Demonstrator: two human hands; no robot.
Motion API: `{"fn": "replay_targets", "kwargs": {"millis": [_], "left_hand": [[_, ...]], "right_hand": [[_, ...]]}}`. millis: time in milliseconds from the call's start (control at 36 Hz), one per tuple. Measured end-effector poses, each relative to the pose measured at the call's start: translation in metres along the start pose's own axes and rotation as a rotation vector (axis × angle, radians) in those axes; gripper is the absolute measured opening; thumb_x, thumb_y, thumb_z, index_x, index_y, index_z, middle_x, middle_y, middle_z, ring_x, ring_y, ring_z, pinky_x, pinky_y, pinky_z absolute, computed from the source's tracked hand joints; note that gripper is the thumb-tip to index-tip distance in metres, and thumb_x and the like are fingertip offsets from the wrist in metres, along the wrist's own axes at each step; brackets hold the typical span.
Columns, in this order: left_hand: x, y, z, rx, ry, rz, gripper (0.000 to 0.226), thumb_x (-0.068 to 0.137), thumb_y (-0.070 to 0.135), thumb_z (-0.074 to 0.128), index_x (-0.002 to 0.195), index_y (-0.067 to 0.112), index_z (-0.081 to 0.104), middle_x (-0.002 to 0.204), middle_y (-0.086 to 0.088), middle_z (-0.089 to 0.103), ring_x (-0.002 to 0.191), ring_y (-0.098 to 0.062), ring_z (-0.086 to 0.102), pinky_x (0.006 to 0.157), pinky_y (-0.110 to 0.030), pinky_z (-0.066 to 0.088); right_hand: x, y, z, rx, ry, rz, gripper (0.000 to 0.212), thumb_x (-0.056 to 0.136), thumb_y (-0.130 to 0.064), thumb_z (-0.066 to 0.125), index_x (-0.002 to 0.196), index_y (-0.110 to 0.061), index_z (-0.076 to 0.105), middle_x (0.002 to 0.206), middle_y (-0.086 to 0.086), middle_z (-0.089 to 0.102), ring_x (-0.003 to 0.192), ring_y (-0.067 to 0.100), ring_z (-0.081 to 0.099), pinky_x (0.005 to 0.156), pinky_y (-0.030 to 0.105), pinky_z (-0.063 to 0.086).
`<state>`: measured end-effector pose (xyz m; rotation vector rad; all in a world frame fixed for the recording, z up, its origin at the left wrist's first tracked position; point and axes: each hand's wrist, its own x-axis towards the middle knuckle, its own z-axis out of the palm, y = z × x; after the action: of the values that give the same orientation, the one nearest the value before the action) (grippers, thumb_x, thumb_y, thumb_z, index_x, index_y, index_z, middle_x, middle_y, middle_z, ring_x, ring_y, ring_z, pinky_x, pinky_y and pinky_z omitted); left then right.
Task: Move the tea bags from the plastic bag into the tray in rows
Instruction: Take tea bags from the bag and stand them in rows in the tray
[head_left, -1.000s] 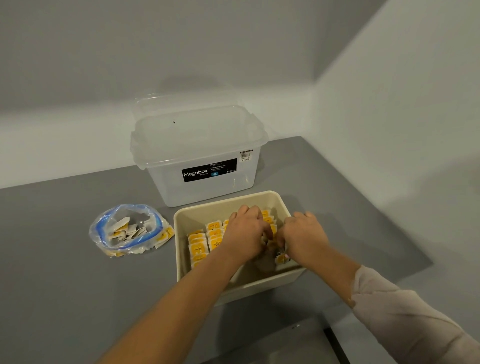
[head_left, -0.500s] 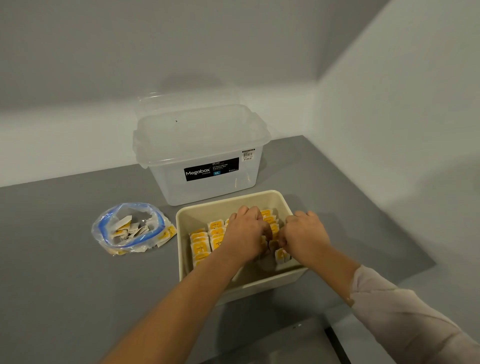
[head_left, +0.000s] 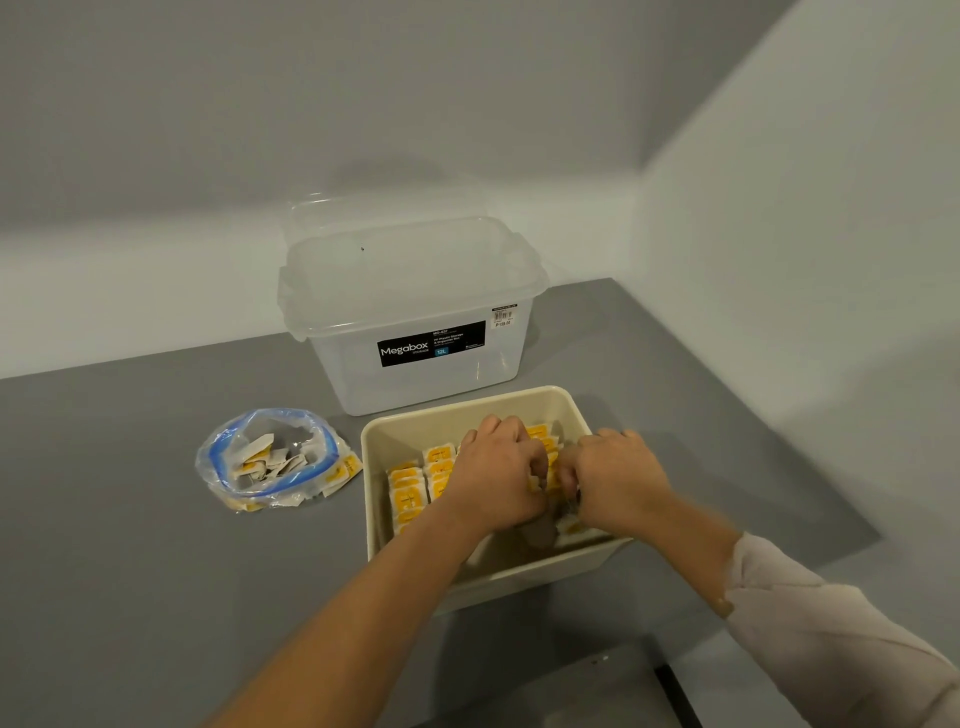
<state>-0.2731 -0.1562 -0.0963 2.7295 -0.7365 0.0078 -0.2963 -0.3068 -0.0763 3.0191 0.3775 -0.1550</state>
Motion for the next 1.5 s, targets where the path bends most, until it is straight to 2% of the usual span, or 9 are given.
{"fn": "replay_targets", "kwargs": {"millis": [222,500,639,806,944,1083,1306,1417,1500], "left_hand": [[-0.009,-0.026,-0.023,-0.094,0.142,-0.052,0.028,0.079,0.028,0.059,0.107,0.026,0.058,0.108,0.005,0.047,0.108,-0.016,0.038,0.092,-0.03,0.033],[-0.036,-0.121,-0.072,-0.125,0.404,-0.164,0.025,0.073,0.004,0.065,0.091,0.021,0.067,0.097,0.001,0.052,0.096,-0.02,0.047,0.083,-0.034,0.041],[-0.056,-0.179,-0.1,-0.103,0.368,-0.295,0.022,0.076,0.001,0.063,0.083,0.021,0.07,0.103,0.0,0.054,0.104,-0.022,0.046,0.09,-0.035,0.04],[-0.076,-0.241,-0.116,-0.084,0.279,-0.391,0.027,0.076,-0.002,0.059,0.077,0.022,0.072,0.114,0.002,0.056,0.109,-0.022,0.047,0.085,-0.021,0.033],[-0.085,-0.272,-0.111,-0.044,0.117,-0.39,0.026,0.084,0.007,0.06,0.094,0.028,0.073,0.134,0.002,0.05,0.12,-0.021,0.042,0.095,-0.023,0.034],[-0.09,-0.283,-0.103,-0.05,-0.006,-0.385,0.032,0.088,0.017,0.059,0.116,0.032,0.065,0.144,0.005,0.042,0.129,-0.019,0.035,0.103,-0.029,0.034],[-0.093,-0.291,-0.094,-0.165,0.003,-0.348,0.042,0.083,0.01,0.063,0.119,0.032,0.063,0.143,0.009,0.043,0.13,-0.012,0.037,0.103,-0.027,0.036],[-0.094,-0.292,-0.094,-0.195,-0.01,-0.334,0.048,0.081,0.005,0.062,0.12,0.031,0.063,0.142,0.009,0.043,0.129,-0.012,0.038,0.103,-0.027,0.039],[-0.093,-0.295,-0.094,-0.192,-0.014,-0.327,0.048,0.081,0.006,0.063,0.122,0.032,0.061,0.142,0.011,0.043,0.129,-0.011,0.038,0.102,-0.025,0.037]], "right_hand": [[0.017,-0.017,-0.018,0.238,0.137,0.067,0.018,0.072,-0.02,0.056,0.064,-0.029,0.043,0.068,-0.011,0.05,0.077,0.014,0.043,0.076,0.029,0.032],[0.051,-0.094,-0.056,0.421,0.237,-0.013,0.007,0.08,-0.027,0.057,0.082,-0.033,0.057,0.067,-0.015,0.049,0.087,0.011,0.049,0.085,0.028,0.032],[0.078,-0.142,-0.059,0.426,0.25,-0.074,0.009,0.082,-0.03,0.058,0.089,-0.03,0.064,0.071,-0.013,0.052,0.088,0.012,0.049,0.087,0.03,0.032],[0.11,-0.196,-0.06,0.393,0.198,-0.133,0.018,0.088,-0.028,0.053,0.099,-0.033,0.067,0.081,-0.012,0.061,0.095,0.013,0.052,0.086,0.029,0.028],[0.133,-0.234,-0.054,0.206,0.154,-0.163,0.025,0.095,-0.03,0.046,0.111,-0.034,0.065,0.102,-0.005,0.069,0.102,0.017,0.056,0.09,0.032,0.03],[0.154,-0.263,-0.034,0.045,0.104,-0.171,0.023,0.096,-0.025,0.047,0.103,-0.03,0.068,0.099,-0.001,0.067,0.099,0.02,0.058,0.087,0.031,0.031],[0.179,-0.287,-0.004,0.128,0.012,-0.108,0.016,0.096,-0.02,0.049,0.108,-0.022,0.059,0.112,0.003,0.063,0.105,0.021,0.057,0.086,0.026,0.034],[0.181,-0.293,-0.014,0.125,-0.056,-0.056,0.007,0.093,-0.021,0.054,0.097,-0.021,0.049,0.103,0.0,0.064,0.096,0.018,0.06,0.078,0.024,0.037],[0.187,-0.294,-0.019,0.152,-0.136,0.037,0.002,0.093,-0.02,0.053,0.092,-0.021,0.055,0.093,-0.001,0.064,0.087,0.019,0.06,0.077,0.025,0.043]]}}
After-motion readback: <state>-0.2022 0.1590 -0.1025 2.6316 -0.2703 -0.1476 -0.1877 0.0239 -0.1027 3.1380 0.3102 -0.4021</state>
